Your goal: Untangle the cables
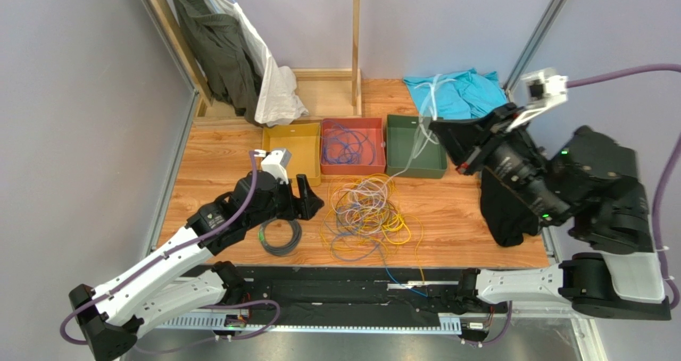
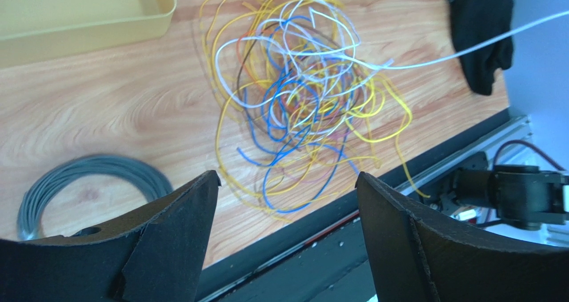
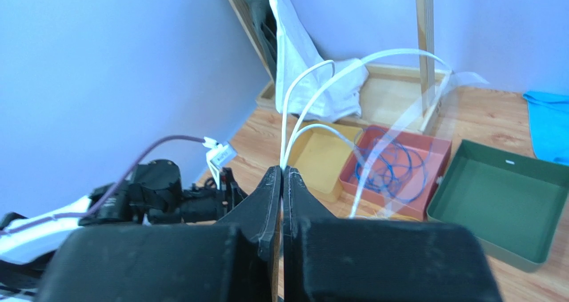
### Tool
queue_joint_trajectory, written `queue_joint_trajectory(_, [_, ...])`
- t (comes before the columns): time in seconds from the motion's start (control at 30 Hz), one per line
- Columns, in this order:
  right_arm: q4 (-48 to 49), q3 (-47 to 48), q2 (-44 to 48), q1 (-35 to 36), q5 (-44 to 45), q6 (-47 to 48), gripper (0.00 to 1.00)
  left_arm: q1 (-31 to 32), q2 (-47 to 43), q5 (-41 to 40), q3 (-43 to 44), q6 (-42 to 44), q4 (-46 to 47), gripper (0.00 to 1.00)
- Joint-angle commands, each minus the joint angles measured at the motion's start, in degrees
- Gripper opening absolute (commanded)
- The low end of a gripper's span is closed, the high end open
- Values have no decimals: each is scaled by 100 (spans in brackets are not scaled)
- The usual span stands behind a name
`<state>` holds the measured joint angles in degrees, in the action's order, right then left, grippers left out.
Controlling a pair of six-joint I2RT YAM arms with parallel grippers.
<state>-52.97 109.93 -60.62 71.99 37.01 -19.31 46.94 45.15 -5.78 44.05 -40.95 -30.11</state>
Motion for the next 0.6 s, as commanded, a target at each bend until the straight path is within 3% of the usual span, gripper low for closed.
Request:
queue_joint_trajectory(0.0, [-328, 117, -170, 61, -238, 103, 0, 8, -32, 138, 209, 122, 699, 86])
queue_joint_trajectory(0.13, [-276, -41, -152, 61, -563, -37, 0, 0, -365, 252, -36, 201, 1260, 89])
queue_joint_trajectory(0.27, [-266, 11, -169, 61, -774, -160, 0, 0, -568, 533, -554, 350, 2767, 96])
queue_joint_trajectory(0.37, [-284, 81, -196, 61, -968, -231, 0, 8, -253, 797, -679, 587, 3824, 99])
queue_joint_trajectory(0.57, [-249, 239, -292, 61, -1530, -512, 0, 131, 1118, 877, -336, 1755, 4792, 99])
